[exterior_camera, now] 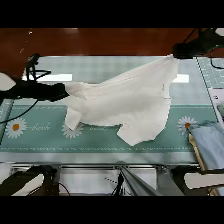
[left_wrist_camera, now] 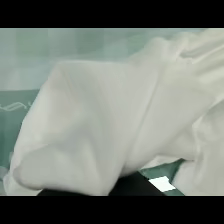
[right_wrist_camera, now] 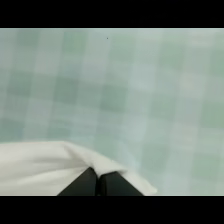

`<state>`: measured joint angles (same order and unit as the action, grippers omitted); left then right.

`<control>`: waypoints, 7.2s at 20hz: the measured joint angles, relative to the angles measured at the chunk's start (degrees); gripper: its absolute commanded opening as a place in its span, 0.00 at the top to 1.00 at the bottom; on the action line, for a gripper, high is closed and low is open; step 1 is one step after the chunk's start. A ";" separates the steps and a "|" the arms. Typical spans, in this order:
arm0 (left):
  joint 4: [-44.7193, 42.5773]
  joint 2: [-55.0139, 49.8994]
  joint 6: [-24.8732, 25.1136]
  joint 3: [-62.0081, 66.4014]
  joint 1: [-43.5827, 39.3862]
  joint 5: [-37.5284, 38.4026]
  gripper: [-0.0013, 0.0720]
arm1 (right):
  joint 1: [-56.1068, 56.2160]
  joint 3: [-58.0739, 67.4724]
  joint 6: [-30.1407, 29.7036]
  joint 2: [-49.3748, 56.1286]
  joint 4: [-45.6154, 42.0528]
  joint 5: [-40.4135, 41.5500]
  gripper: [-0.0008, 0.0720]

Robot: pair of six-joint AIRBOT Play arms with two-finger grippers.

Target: Fold the shirts.

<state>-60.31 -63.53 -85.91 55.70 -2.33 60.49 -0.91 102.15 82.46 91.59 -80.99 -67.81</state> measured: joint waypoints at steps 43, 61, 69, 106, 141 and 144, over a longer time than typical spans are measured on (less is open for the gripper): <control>16.52 -5.29 9.88 -24.33 10.21 -5.29 0.96 | -15.02 -13.99 -2.05 -3.72 -1.27 -17.09 0.32; 16.87 -2.69 14.78 -24.35 10.21 -0.13 0.95 | -17.40 -76.83 -10.93 -27.89 34.10 9.25 0.26; 16.85 -2.58 15.19 -20.87 10.27 -1.25 0.96 | -17.46 -78.93 -17.62 -28.09 45.18 15.89 0.95; 7.67 29.53 -2.34 9.27 13.86 10.21 0.96 | -17.42 12.76 1.38 -27.15 10.84 -27.58 0.95; 8.61 -18.49 10.67 10.25 20.48 17.77 0.23 | -16.13 12.72 -2.84 7.98 6.08 -24.00 0.37; 8.04 -14.60 13.51 1.29 25.27 22.49 0.23 | -20.90 11.76 -3.21 5.79 7.76 -28.09 0.38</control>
<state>-52.27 -78.13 -72.40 56.99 22.94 82.98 -21.80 113.91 79.24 97.38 -73.23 -95.90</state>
